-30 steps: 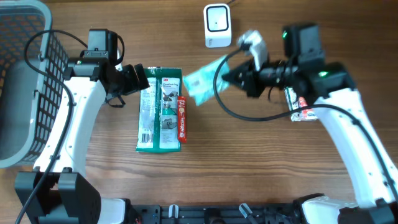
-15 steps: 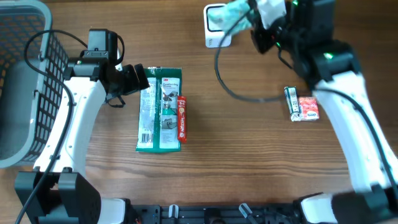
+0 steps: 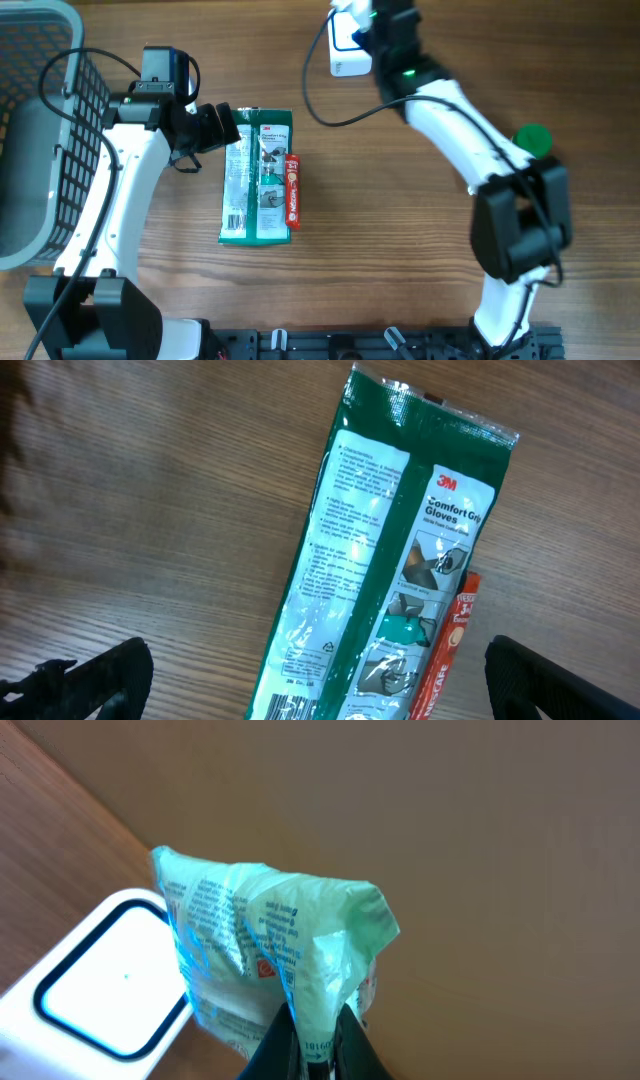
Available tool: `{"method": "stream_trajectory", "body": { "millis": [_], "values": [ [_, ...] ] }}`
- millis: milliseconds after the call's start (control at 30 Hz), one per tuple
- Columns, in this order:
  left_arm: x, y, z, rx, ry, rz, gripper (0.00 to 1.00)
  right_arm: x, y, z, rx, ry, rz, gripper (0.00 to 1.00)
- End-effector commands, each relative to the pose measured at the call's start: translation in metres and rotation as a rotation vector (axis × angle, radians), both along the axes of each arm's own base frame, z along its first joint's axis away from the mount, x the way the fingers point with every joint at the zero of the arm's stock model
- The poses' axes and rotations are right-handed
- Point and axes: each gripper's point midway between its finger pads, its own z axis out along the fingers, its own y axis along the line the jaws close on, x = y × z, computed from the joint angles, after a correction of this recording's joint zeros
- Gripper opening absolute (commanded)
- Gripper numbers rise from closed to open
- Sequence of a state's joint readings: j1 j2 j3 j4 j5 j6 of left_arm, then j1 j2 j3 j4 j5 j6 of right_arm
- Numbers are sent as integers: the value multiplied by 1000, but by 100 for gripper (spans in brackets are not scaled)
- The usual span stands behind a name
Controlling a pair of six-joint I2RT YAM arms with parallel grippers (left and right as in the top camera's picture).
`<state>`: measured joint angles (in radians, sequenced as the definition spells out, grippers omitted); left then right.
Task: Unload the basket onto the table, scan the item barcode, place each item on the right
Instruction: 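Hold the wipes pack in front of the scanner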
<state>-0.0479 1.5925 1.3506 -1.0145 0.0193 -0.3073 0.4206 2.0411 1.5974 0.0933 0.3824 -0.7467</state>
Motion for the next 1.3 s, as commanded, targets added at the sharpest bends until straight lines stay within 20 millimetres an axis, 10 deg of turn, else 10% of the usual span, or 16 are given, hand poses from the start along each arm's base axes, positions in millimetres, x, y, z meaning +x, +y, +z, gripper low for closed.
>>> {"method": "stream_trajectory", "body": {
  "millis": [0,600,767,1033,1267],
  "values": [
    [2,1,2,17,-8,-13,100,11,1,-15,-300,-70,-69,4],
    [2,1,2,17,-8,-13,100,9,2,-91,-379,79,-63,4],
    [2,1,2,17,-8,-13,100,8,-4,-63,-362,30,-108,4],
    [2,1,2,17,-8,-13,100,-19,-11,45,-79,-55,-92,4],
    [2,1,2,17,-8,-13,100,-91,-20,35,255,316,-5,4]
  ]
}}
